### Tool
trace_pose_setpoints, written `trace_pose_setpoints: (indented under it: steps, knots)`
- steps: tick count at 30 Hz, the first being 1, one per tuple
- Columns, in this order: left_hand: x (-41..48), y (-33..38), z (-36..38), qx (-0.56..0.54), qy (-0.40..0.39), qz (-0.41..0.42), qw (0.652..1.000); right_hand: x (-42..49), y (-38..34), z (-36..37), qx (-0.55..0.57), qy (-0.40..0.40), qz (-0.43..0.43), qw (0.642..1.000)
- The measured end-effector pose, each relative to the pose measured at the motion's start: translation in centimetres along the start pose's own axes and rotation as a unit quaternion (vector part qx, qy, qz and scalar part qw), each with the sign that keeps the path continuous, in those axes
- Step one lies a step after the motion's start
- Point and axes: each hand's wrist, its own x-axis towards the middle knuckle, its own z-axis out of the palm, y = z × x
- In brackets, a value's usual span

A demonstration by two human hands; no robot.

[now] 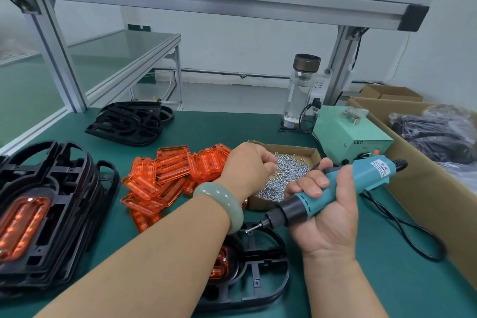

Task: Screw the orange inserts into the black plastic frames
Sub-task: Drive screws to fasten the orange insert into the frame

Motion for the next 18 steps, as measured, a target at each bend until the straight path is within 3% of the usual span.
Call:
trace_pose_setpoints:
  steps: [7, 9, 13, 18]
  knots:
    - [-0.7, 0.1, -0.6, -0.044, 0.007, -0.016, 0.999, 0.0, 0.1, -0.2, -0.004, 0.025, -0.010, 1.000]
    - [-1.1, 0.2, -0.8, -0.109, 0.017, -0.051, 0.993, 0.0, 0.1, -0.2, -0.003, 0.027, -0.009, 1.000]
    - [-2.6, 0.4, -1.7, -0.326, 0.038, -0.171, 0.929, -0.1, 0.2, -0.1, -0.003, 0.029, -0.010, 1.000]
    - [-6.6, -0.8, -4.3, -0.438, 0.060, -0.158, 0.883, -0.3, 0.4, 0.0, -0.002, 0.030, -0.017, 0.999]
